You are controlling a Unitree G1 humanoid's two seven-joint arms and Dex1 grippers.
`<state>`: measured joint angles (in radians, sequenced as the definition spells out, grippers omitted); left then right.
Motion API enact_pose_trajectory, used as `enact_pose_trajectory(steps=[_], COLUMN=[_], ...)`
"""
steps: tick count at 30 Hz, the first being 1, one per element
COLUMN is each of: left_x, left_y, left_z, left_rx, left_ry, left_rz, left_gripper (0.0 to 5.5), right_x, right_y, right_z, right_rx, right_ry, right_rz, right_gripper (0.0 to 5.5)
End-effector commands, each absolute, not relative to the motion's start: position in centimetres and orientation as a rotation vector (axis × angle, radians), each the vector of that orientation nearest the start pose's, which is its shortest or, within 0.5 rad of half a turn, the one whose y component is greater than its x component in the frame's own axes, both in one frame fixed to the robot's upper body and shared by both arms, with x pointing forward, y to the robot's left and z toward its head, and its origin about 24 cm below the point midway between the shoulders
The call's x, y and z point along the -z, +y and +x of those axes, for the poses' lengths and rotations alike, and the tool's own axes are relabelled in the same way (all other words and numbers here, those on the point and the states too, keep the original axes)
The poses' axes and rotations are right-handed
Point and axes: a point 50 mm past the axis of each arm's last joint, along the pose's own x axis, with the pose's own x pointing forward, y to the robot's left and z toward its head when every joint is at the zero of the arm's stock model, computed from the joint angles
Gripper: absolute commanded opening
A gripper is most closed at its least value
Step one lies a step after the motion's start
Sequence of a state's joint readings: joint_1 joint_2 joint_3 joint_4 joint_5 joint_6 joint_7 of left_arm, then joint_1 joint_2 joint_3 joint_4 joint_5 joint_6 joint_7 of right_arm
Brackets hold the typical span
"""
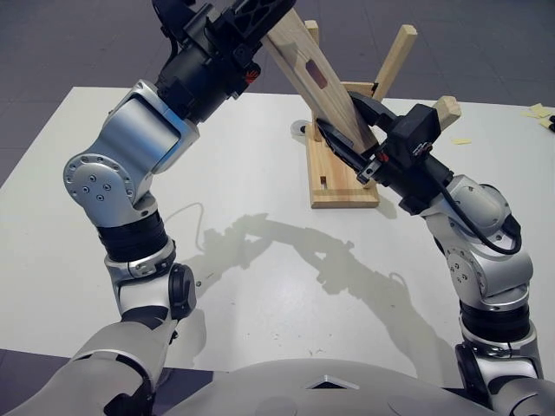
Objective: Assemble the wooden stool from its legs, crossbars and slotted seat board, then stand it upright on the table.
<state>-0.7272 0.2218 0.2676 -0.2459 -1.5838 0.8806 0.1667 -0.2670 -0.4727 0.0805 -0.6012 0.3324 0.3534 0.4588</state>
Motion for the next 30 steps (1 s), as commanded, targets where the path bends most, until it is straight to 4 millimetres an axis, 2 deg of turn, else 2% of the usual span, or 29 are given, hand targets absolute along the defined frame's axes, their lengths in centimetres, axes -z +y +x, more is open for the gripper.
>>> enact_pose_trajectory(steps=[1, 8, 12, 13, 16, 20, 22, 25, 27, 30], left_x=[-27.0, -27.1, -27.3, -27.4, -27.4, -27.5, -27.7, -27.8, -27.5, -25.8], left_y=[11.3, 11.3, 11.2, 11.2, 11.9, 13.8, 15.3, 17.1, 17.6, 17.4], left_z=[28.1, 28.2, 28.2, 28.2, 28.8, 30.3, 31.2, 31.9, 32.2, 32.4], left_rx=[0.976, 0.965, 0.963, 0.957, 0.892, 0.692, 0.576, 0.463, 0.419, 0.392], left_ry=[-0.044, -0.057, -0.066, -0.068, -0.092, -0.172, -0.221, -0.277, -0.282, -0.236], left_rz=[-0.846, -0.891, -0.905, -0.906, -0.876, -0.737, -0.718, -0.692, -0.626, -0.471], left_gripper=[2.22, 1.15, 1.11, 1.11, 1.11, 1.02, 1.02, 1.02, 1.02, 1.02], right_x=[-19.9, -19.6, -19.0, -18.8, -18.6, -18.3, -19.1, -21.5, -23.6, -26.1], right_y=[-12.4, -12.3, -12.3, -12.4, -13.0, -14.6, -15.8, -17.3, -18.9, -21.7], right_z=[23.8, 23.8, 24.0, 24.1, 24.6, 25.7, 26.5, 27.6, 28.5, 29.5], right_rx=[-0.783, -0.777, -0.777, -0.771, -0.720, -0.644, -0.566, -0.451, -0.341, -0.154], right_ry=[-0.398, -0.405, -0.391, -0.380, -0.345, -0.287, -0.292, -0.358, -0.418, -0.492], right_rz=[-0.315, -0.365, -0.416, -0.429, -0.387, -0.308, -0.238, -0.134, -0.062, -0.079], right_gripper=[2.07, 2.07, 2.07, 2.43, 2.80, 3.38, 3.71, 4.18, 4.51, 4.96])
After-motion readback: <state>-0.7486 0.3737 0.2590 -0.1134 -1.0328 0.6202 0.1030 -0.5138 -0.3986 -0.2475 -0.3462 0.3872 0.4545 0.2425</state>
